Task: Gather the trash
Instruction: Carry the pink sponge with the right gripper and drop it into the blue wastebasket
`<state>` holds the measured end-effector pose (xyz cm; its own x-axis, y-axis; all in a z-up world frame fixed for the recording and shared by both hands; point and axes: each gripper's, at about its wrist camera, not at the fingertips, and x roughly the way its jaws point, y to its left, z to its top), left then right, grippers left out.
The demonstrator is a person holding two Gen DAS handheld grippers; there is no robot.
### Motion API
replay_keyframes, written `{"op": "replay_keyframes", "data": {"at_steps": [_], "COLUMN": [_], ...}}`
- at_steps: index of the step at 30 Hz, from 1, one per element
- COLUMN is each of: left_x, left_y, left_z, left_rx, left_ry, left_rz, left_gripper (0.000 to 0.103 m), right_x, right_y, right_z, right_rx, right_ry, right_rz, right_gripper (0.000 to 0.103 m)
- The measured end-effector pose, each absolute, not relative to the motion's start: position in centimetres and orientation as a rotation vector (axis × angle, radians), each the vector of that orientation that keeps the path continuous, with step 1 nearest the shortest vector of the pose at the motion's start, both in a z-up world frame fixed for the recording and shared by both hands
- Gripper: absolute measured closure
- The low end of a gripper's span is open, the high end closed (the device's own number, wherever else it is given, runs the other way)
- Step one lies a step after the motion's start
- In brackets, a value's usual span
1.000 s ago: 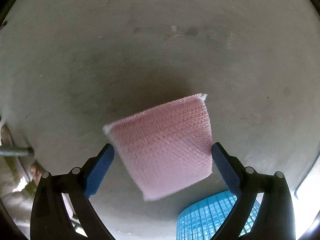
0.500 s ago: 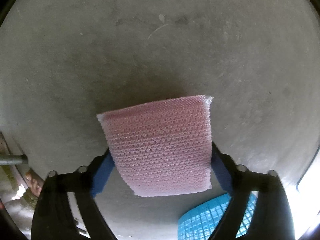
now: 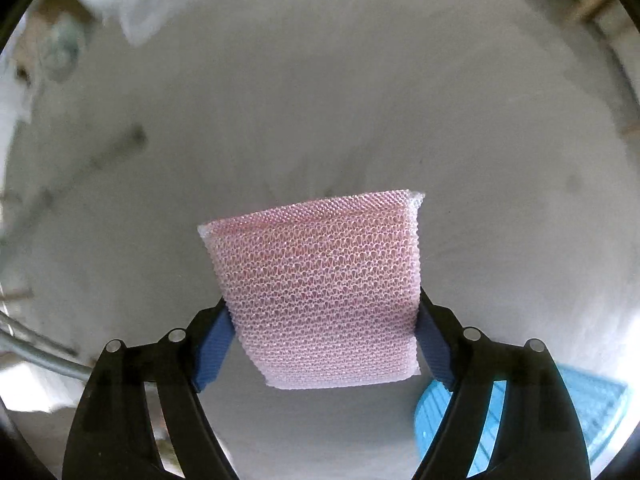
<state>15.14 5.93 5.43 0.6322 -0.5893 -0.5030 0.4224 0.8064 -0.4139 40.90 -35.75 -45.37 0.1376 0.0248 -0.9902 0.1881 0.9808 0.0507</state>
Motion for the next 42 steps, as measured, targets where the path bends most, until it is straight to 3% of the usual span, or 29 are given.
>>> {"op": "replay_keyframes", "data": {"at_steps": [8,12,14,18,26,31,42], "left_x": [13.3,13.1,13.0,12.5,14.5,15.2,14.2], "left_y": [4.3,1.8,0.6,-1.8,-3.2,-2.5,-1.3], "left_z": [5.8,5.0,4.5,3.3,0.1,-0.7,0.4], "left_rx": [-0.321,-0.296,-0.266,-0.195,-0.178,-0.219,-0.284], "left_ry": [0.638,0.665,0.676,0.695,0.830,0.870,0.804], "left_rz": [-0.689,-0.714,-0.705,-0.672,-0.511,-0.463,-0.497], "left_gripper": [0.007,0.017,0.021,0.029,0.050,0.075,0.092], "right_x": [31.6,24.2,25.0,19.0,13.4,12.2,12.9], "right_y": [-42.9,-43.9,-41.8,-40.6,-35.4,-34.6,-34.0], "right_z": [-28.0,-21.5,-19.1,-20.0,-16.5,-15.6,-15.7], "right_rx": [0.358,0.418,0.452,0.527,0.575,0.582,0.585], "right_ry": [1.061,0.912,0.876,0.844,0.864,0.870,0.852], "right_rz": [-0.232,-0.275,-0.296,-0.336,-0.397,-0.400,-0.373], "right_gripper": [0.028,0.027,0.027,0.027,0.027,0.027,0.027]}}
